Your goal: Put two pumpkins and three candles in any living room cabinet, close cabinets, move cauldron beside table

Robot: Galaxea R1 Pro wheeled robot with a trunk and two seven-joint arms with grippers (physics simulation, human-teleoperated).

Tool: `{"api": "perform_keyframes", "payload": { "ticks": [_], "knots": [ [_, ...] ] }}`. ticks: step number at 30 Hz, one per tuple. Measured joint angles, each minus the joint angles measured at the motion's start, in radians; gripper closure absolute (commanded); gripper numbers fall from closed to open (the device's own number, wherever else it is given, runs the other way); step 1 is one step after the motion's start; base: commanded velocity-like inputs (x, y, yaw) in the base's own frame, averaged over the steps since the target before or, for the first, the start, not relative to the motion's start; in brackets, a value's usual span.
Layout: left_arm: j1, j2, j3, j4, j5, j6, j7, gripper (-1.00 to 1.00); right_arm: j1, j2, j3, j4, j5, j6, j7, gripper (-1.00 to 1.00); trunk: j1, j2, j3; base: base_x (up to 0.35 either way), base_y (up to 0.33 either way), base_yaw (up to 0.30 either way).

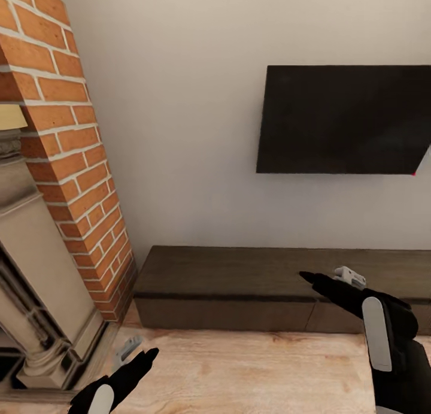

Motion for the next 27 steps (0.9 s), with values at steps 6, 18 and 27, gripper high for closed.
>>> {"api": "perform_keyframes", "payload": {
  "ticks": [6, 18, 27],
  "knots": [
    [0.013, 0.007, 0.0, 0.039, -0.009, -0.003, 0.0, -1.0, 0.004, 0.001, -0.11, 0.032, -0.113, 0.0, -0.002, -1.0, 0.0, 0.0, 0.0, 0.182, 0.079, -0.059],
    [0.119, 0.067, 0.005, 0.051, -0.01, -0.022, 0.0, -1.0, -0.001, -0.012, -0.203, 0.143, -0.229, -0.071, -0.002, -1.0, -0.001, 0.0, 0.0, 0.292, 0.106, -0.007],
    [0.169, 0.093, -0.001, 0.098, -0.004, -0.153, -0.001, -1.0, -0.016, -0.017, -0.391, 0.25, -0.436, -0.185, 0.003, -1.0, 0.0, 0.0, 0.0, 0.271, 0.022, 0.0]
  ]
}}
